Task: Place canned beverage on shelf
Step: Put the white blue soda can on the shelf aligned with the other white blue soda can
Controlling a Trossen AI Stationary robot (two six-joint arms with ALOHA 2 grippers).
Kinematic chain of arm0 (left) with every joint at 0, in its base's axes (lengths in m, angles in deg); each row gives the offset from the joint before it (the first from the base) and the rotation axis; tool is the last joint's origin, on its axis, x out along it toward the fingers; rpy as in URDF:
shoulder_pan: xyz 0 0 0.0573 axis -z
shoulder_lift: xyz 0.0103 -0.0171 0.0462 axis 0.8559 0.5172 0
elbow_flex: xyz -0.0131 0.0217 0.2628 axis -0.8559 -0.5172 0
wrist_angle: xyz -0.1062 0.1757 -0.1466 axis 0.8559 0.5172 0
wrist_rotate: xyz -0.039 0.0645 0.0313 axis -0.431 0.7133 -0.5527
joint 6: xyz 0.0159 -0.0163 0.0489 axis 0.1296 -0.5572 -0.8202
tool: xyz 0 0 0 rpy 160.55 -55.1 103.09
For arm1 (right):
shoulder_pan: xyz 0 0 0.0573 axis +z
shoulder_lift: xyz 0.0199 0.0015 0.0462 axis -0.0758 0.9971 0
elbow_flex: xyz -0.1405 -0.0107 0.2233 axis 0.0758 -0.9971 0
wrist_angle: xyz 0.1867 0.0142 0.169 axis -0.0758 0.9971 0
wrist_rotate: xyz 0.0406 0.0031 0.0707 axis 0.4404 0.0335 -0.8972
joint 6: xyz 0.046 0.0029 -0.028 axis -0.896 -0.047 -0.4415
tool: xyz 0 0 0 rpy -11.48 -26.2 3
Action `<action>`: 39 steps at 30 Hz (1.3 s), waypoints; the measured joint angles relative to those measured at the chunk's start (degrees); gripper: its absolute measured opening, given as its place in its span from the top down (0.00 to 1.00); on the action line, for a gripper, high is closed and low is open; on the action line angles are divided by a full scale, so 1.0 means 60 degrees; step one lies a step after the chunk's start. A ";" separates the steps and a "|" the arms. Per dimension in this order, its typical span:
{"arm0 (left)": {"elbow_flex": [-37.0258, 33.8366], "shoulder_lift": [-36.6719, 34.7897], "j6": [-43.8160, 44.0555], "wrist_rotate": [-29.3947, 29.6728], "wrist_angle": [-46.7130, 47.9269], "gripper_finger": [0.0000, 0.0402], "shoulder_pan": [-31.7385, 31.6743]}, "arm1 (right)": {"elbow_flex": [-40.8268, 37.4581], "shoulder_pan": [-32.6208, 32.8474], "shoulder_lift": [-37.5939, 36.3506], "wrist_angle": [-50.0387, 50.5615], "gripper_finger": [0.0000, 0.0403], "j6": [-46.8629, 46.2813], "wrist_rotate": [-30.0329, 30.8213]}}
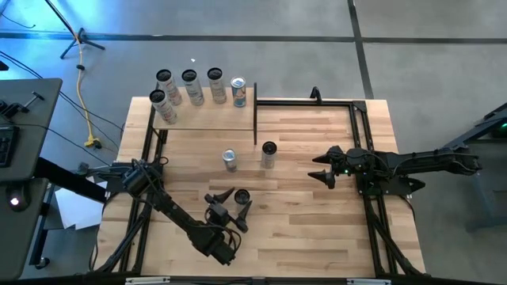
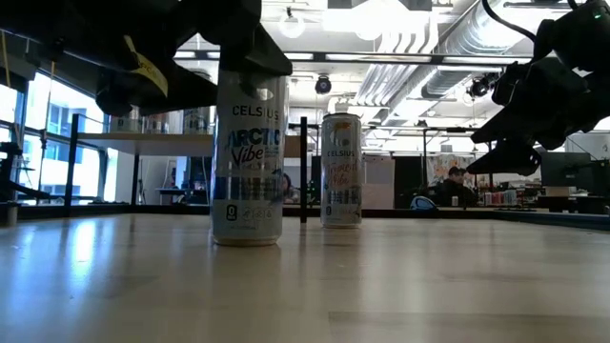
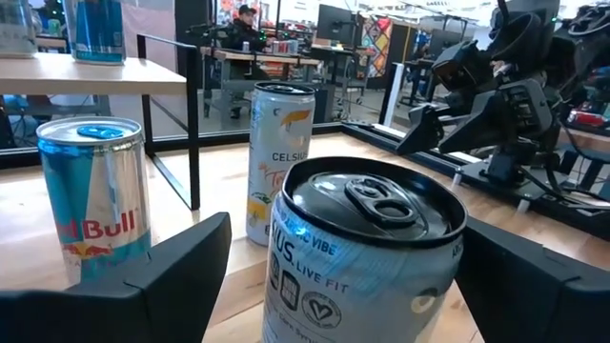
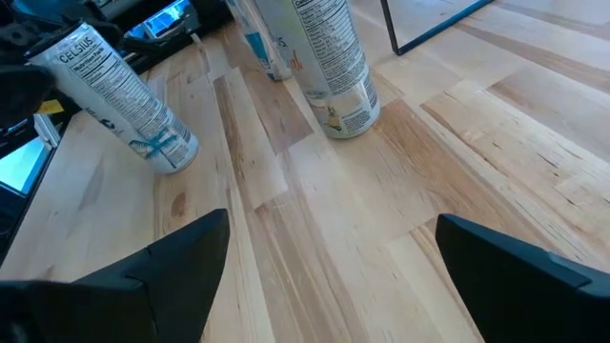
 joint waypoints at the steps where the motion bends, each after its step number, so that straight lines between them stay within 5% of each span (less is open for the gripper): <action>1: 0.0000 0.0000 0.0005 -0.0004 -0.0004 0.14 0.0000 | 0.0000 0.0003 0.0000 0.0000 0.11 0.0000 0.0000; 10: 0.0000 0.0000 0.0083 -0.0239 -0.0033 0.21 -0.0023 | 0.0000 0.0001 0.0000 0.0000 0.11 0.0000 0.0007; 39: 0.0000 -0.0004 -0.0724 -0.0503 -0.0073 0.22 -0.0135 | 0.0000 0.0001 0.0000 0.0002 0.11 0.0004 0.0058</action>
